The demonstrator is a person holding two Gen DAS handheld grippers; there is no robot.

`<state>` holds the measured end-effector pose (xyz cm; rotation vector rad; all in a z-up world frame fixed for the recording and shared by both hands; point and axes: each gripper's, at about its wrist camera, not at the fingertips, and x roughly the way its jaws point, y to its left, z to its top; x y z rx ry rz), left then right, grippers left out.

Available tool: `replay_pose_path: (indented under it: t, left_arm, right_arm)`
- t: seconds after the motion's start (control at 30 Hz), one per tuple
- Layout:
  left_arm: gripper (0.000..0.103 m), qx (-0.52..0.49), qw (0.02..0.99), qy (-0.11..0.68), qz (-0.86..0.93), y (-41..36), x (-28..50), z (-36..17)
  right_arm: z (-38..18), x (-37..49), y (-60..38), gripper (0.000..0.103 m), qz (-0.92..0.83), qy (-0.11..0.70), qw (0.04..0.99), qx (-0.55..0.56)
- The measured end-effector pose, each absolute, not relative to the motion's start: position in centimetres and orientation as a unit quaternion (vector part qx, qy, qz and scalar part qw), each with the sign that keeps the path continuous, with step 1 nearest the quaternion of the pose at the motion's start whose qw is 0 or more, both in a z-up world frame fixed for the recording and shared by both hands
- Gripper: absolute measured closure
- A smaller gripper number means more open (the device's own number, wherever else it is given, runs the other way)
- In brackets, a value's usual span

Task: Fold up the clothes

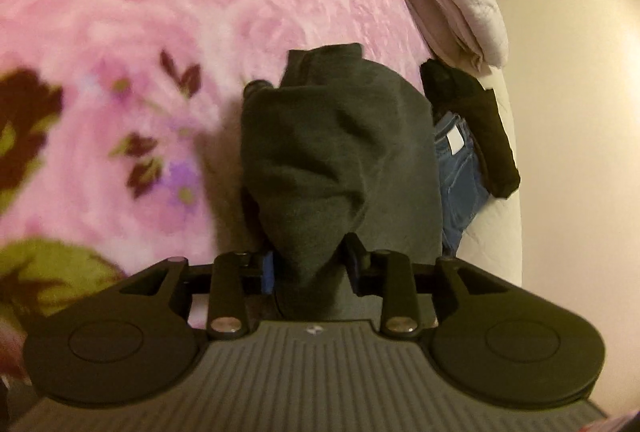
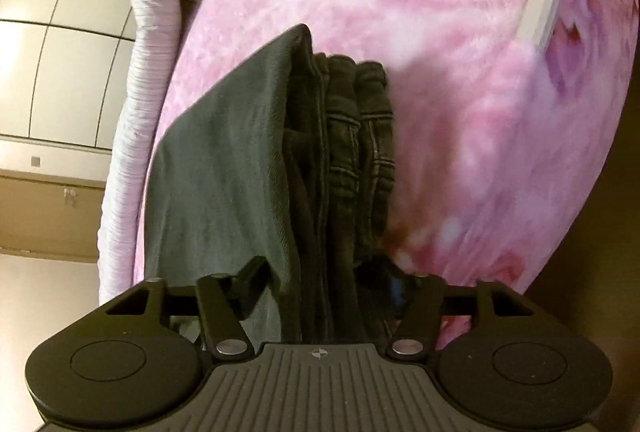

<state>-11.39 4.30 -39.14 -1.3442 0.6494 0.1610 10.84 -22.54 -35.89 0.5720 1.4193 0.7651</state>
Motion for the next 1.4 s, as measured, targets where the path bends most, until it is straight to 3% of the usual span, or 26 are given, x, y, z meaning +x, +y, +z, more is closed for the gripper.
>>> replay_pose_path:
  t: [0.17,0.27,0.47,0.53,0.63,0.7,0.93,1.4]
  left_arm:
    - [0.069,-0.573,0.756,0.311,0.055,5.4,-11.8,-38.8]
    - [0.072,-0.551,0.772,0.314,0.049,4.8,-11.5,-38.4]
    - [0.071,-0.576,0.761,0.294,0.062,2.1,-10.8,-39.1]
    - [0.07,-0.577,0.758,0.297,0.069,1.1,-10.5,-39.1]
    - [0.07,-0.56,0.761,0.322,0.062,1.3,-11.0,-38.6]
    - [0.07,-0.534,0.769,0.349,0.051,2.1,-12.1,-37.8]
    - [0.066,-0.474,0.79,0.384,0.061,6.2,-14.9,-35.5]
    - [0.064,-0.594,0.728,0.336,0.065,4.6,-11.8,-39.3]
  right_arm:
    - [-36.5,10.8,-23.3,0.036,0.325,0.605,0.663,0.296]
    - [-36.2,11.0,-22.8,0.057,0.328,0.59,0.681,0.285]
    - [-33.3,13.6,-20.5,0.061,0.383,0.54,0.721,0.202]
    - [-33.3,13.8,-19.9,0.058,0.395,0.532,0.727,0.18]
    - [-34.8,14.7,-21.2,0.044,0.391,0.57,0.694,0.204]
    - [-35.1,14.7,-22.7,0.028,0.387,0.585,0.674,0.231]
    - [-35.2,17.0,-25.6,0.023,0.374,0.579,0.657,0.305]
    - [-37.4,6.1,-26.5,0.022,0.249,0.598,0.666,0.371]
